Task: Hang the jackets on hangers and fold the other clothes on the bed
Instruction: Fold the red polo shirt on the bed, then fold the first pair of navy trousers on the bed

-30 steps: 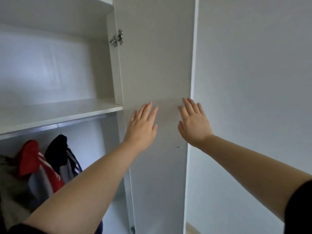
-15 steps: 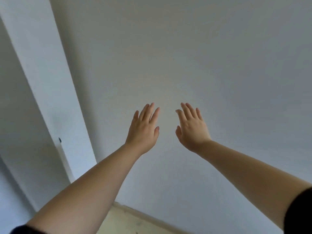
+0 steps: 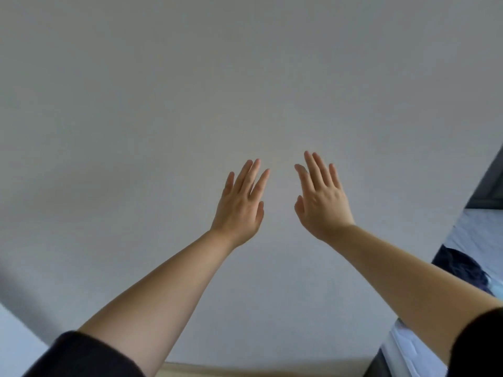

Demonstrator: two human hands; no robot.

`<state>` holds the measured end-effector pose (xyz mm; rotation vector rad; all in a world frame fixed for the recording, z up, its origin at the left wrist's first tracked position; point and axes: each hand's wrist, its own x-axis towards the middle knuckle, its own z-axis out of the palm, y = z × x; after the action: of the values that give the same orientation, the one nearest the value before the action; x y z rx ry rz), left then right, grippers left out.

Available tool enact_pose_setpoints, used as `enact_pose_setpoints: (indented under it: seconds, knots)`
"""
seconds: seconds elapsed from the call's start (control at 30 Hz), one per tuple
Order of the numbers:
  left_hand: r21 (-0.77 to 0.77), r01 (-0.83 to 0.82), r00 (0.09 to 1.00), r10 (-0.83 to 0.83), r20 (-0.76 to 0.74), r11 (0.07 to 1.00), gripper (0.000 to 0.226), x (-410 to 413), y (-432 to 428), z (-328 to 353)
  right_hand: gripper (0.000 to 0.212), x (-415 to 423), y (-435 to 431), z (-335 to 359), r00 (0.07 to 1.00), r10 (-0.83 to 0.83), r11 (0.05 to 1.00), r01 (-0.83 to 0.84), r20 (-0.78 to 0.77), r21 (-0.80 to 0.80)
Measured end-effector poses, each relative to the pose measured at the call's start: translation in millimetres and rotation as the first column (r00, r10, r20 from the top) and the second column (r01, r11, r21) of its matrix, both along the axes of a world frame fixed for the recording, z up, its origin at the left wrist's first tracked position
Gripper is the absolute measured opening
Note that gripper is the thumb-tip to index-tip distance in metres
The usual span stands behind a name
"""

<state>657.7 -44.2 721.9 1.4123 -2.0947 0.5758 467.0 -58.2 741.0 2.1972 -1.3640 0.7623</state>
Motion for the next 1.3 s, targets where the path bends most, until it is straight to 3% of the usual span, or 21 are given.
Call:
enact_pose_setpoints:
  seconds: [0.13,0.33,0.67,0.83,1.07,1.3]
  knots:
    - [0.017,-0.009,1.0,0.009,-0.028,1.0,0.067,-70,-25,-21,0.063,-71,-23,-18,1.0,0.015,1.0,-0.016,0.018,0.008]
    - [0.089,-0.154,0.983,0.162,-0.088,0.984,0.068,-158,-42,-68,0.064,-155,-60,-57,0.994,0.097,0.992,-0.101,0.05,0.08]
    - [0.298,-0.223,0.95,0.276,-0.149,0.928,0.067,-257,-39,-145,0.066,-236,-61,-157,0.99,0.112,0.956,-0.083,-0.089,0.28]
    - [0.391,-0.243,0.931,0.326,-0.162,0.888,0.067,-272,-16,-245,0.067,-241,-45,-253,0.978,0.131,0.919,-0.058,-0.164,0.389]
    - [0.546,-0.321,0.873,0.465,-0.146,0.774,0.068,-273,-2,-421,0.066,-231,-43,-423,0.973,0.196,0.876,-0.119,-0.119,0.467]
    - [0.572,-0.33,0.831,0.519,-0.201,0.75,0.068,-280,21,-584,0.064,-234,-42,-590,0.974,0.192,0.847,-0.104,-0.118,0.521]
